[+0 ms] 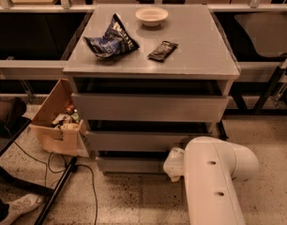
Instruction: Open bottom drawer
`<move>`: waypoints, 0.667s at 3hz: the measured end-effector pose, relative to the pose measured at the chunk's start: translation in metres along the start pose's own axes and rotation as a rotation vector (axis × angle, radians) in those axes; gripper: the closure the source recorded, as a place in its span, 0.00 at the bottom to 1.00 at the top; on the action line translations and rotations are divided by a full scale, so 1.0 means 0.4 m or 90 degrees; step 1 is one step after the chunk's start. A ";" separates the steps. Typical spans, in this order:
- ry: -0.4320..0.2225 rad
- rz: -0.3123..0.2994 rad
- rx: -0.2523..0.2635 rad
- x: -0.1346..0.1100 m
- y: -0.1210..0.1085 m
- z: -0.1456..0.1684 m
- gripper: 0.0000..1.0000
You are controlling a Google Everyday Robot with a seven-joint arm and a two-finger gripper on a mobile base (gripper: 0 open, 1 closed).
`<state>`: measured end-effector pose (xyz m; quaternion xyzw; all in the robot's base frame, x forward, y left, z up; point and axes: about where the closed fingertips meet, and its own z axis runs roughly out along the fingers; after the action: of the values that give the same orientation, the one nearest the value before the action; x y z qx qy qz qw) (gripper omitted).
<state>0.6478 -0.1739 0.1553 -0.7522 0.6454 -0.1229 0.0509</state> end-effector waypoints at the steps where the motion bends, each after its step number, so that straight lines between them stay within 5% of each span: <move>1: 0.000 0.000 0.000 0.003 -0.005 -0.021 0.73; 2: 0.000 0.000 0.000 0.005 -0.009 -0.038 0.96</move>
Offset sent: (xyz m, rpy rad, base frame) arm -0.2265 -0.1581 0.1564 -0.1114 0.2452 -0.4697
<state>0.6478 -0.1739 0.1711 -0.7522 0.6454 -0.1230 0.0509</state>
